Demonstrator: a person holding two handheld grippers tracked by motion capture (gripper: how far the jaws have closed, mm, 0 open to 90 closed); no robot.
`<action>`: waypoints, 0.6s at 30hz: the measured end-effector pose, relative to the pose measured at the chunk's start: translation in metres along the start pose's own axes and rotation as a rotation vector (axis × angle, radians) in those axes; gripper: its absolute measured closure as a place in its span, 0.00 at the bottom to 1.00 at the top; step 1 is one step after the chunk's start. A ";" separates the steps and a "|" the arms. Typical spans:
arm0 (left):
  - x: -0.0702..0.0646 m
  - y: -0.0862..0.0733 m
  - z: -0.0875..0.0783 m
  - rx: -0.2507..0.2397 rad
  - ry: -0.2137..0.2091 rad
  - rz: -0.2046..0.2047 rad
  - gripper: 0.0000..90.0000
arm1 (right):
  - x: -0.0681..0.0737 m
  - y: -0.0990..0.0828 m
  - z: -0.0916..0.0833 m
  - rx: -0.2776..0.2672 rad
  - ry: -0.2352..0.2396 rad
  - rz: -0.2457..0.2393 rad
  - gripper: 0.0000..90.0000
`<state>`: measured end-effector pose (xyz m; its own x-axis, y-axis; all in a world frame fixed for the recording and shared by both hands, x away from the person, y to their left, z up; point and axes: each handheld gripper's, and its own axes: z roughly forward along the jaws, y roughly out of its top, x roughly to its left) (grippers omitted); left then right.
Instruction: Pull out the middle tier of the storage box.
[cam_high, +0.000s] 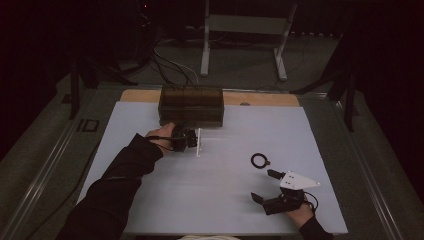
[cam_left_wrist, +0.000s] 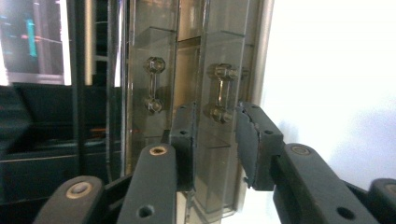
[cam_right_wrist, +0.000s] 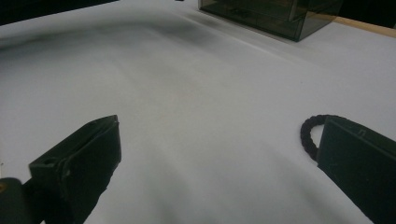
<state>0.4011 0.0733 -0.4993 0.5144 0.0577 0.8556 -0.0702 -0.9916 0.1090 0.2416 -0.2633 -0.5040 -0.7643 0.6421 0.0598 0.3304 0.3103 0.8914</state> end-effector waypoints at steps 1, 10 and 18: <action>0.002 -0.001 -0.001 -0.004 -0.022 -0.008 0.74 | 0.000 0.000 0.000 0.000 0.000 0.003 0.00; 0.015 -0.017 -0.002 -0.018 -0.119 -0.119 0.49 | -0.001 0.000 0.000 0.001 0.001 0.001 0.00; 0.022 -0.026 0.000 0.019 -0.169 -0.169 0.24 | -0.001 0.000 0.000 0.003 0.002 0.000 0.00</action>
<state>0.4145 0.1007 -0.4832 0.6530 0.2045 0.7292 0.0444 -0.9715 0.2327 0.2423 -0.2635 -0.5044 -0.7653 0.6408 0.0605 0.3317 0.3121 0.8902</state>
